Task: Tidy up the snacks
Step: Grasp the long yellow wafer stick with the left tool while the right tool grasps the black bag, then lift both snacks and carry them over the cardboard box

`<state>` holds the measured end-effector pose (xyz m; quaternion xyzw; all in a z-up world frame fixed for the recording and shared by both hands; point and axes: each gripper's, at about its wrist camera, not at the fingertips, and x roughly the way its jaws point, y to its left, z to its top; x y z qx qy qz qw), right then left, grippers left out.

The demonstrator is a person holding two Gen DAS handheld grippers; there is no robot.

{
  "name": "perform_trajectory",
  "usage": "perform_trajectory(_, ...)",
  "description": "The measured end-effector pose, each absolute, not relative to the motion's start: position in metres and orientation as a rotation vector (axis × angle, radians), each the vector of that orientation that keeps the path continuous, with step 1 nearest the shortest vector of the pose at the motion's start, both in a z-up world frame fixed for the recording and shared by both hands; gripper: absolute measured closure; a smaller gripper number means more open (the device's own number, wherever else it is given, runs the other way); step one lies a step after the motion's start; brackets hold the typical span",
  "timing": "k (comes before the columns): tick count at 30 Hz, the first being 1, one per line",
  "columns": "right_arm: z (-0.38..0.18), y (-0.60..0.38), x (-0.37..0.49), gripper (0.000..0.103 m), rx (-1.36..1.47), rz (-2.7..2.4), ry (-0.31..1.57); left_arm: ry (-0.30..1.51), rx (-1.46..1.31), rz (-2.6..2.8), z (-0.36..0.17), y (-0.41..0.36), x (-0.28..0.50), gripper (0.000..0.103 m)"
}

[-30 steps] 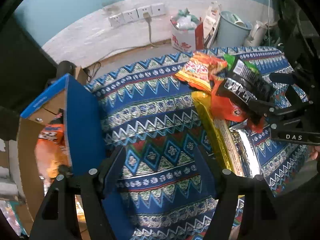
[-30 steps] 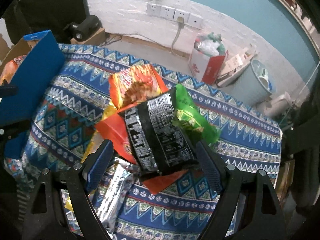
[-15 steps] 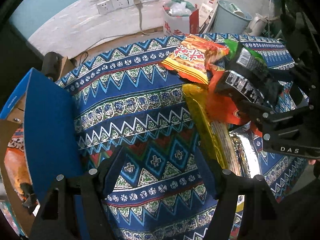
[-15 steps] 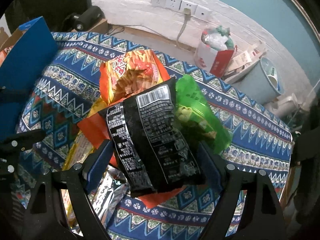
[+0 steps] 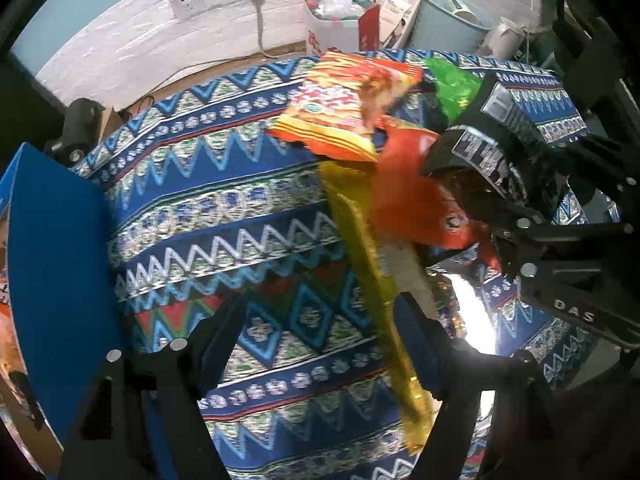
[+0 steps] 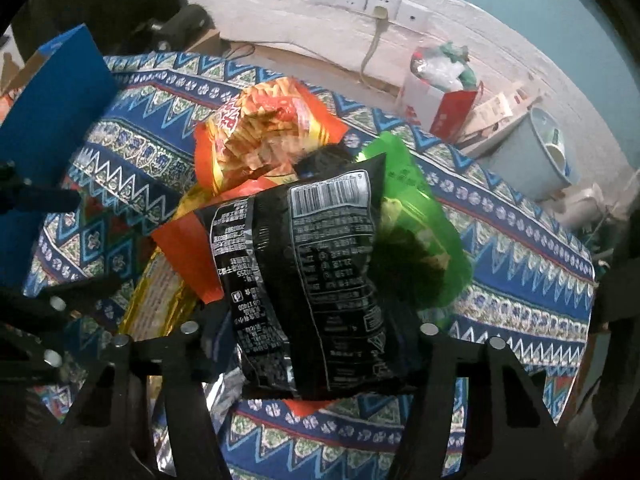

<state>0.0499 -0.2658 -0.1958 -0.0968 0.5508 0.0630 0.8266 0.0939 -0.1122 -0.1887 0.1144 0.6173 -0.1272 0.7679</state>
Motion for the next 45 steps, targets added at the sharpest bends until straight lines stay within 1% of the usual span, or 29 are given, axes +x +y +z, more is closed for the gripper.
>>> perform_trajectory(4, -0.188, -0.28, 0.036, 0.043, -0.163, 0.115, 1.145, 1.357, 0.273, -0.278, -0.196, -0.128, 0.091, 0.024)
perform_trajectory(7, -0.185, -0.29, 0.028, 0.043, -0.131, 0.098, 1.14, 1.362, 0.268, -0.273, -0.202, -0.136, 0.09, 0.017)
perform_trajectory(12, -0.186, -0.302, 0.019, 0.043, -0.102, 0.085, 1.138, 1.396, 0.271, -0.264, -0.215, -0.151, 0.089, 0.017)
perform_trajectory(18, -0.186, -0.312, 0.016, 0.043, -0.077, 0.077, 1.134, 1.39, 0.308, -0.262, -0.233, -0.164, 0.086, 0.019)
perform_trajectory(21, -0.186, -0.312, 0.017, 0.043, -0.076, 0.075, 1.131, 1.346, 0.325, -0.285, -0.236, -0.168, 0.077, 0.035)
perform_trajectory(22, -0.186, -0.311, 0.018, 0.043, -0.073, 0.077, 1.132, 1.335, 0.333, -0.292, -0.234, -0.169, 0.075, 0.046)
perform_trajectory(23, -0.186, -0.31, 0.019, 0.043, -0.072, 0.077, 1.134, 1.329, 0.338, -0.297, -0.233, -0.167, 0.075, 0.063)
perform_trajectory(25, -0.187, -0.308, 0.02, 0.043, -0.073, 0.077, 1.137, 1.314, 0.36, -0.289, -0.23, -0.167, 0.072, 0.069)
perform_trajectory(26, -0.187, -0.307, 0.021, 0.043, -0.074, 0.079, 1.14, 1.312, 0.359, -0.29, -0.229, -0.165, 0.072, 0.07)
perform_trajectory(32, -0.185, -0.297, 0.024, 0.043, -0.087, 0.086, 1.13, 1.291, 0.37, -0.254, -0.219, -0.135, 0.063, 0.072)
perform_trajectory(35, -0.183, -0.291, 0.025, 0.043, -0.091, 0.089, 1.125, 1.278, 0.361, -0.245, -0.209, -0.116, 0.062, 0.074)
perform_trajectory(45, -0.169, -0.268, 0.03, 0.043, -0.077, 0.108, 1.094, 1.183, 0.34, -0.224, -0.166, -0.089, 0.041, 0.074)
